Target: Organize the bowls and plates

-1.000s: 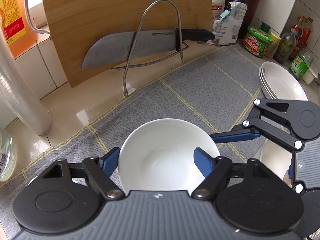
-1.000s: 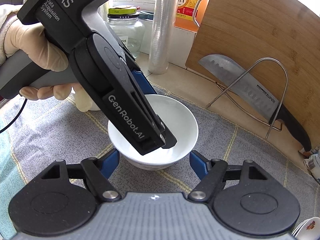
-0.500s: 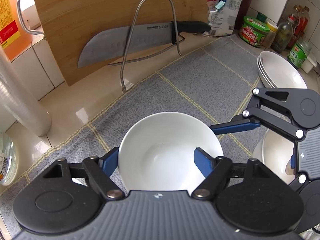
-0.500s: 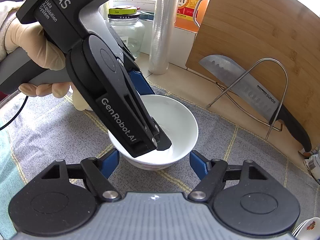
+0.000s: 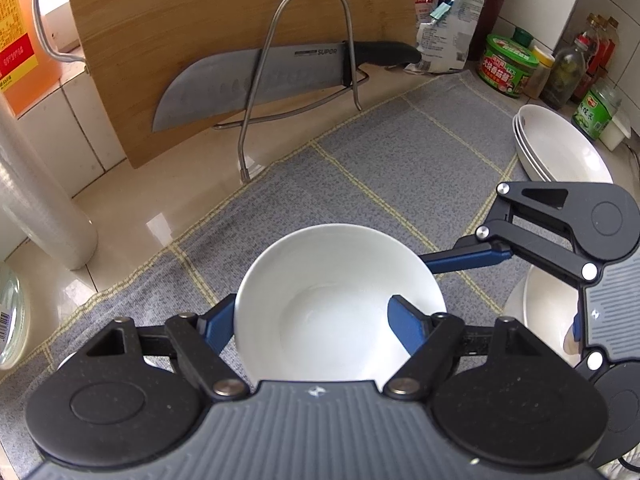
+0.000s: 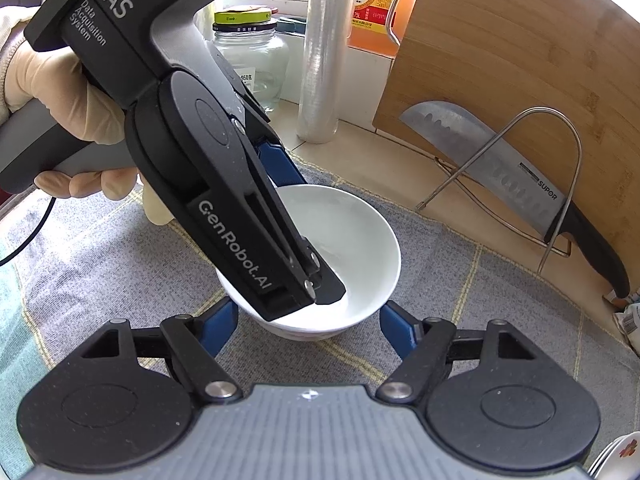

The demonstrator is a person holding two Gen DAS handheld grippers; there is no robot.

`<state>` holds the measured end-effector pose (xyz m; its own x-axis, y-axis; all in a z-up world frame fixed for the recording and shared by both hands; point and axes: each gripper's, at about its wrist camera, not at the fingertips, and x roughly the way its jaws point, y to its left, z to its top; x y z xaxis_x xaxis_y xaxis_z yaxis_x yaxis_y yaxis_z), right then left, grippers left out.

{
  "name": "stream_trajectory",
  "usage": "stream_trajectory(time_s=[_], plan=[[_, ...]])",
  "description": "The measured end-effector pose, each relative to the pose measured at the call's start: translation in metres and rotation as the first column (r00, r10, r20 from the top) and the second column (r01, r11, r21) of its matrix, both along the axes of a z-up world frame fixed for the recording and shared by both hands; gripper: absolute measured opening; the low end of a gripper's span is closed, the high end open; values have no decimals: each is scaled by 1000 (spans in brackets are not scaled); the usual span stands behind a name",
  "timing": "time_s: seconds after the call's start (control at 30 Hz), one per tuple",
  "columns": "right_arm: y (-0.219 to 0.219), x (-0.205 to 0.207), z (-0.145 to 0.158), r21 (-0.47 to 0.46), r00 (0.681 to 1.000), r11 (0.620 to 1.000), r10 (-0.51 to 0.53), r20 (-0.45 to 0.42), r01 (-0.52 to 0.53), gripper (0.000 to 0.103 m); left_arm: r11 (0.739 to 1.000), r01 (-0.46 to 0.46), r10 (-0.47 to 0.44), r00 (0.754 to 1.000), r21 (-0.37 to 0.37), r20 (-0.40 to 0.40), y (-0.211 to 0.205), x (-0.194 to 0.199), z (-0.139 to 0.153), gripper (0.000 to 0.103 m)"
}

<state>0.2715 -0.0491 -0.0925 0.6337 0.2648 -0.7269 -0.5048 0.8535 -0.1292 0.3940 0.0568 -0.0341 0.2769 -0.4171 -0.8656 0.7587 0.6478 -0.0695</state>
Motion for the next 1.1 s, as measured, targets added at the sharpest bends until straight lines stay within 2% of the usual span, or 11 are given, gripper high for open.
stream_trajectory(time_s=[0.4, 0.63, 1.1], plan=[[1, -2, 1, 11, 1000, 1000, 0, -7, 0, 81, 1000, -14, 14, 1000, -4, -1, 2, -5, 3, 78], [-1, -10, 9, 16, 1000, 1000, -3, 5, 3, 81, 1000, -8, 9, 1000, -24, 21, 2, -13, 15, 78], [-12, -52, 32, 5, 998, 999, -34, 56, 34, 81, 998, 46, -42, 996, -44, 82, -14, -46, 46, 79]])
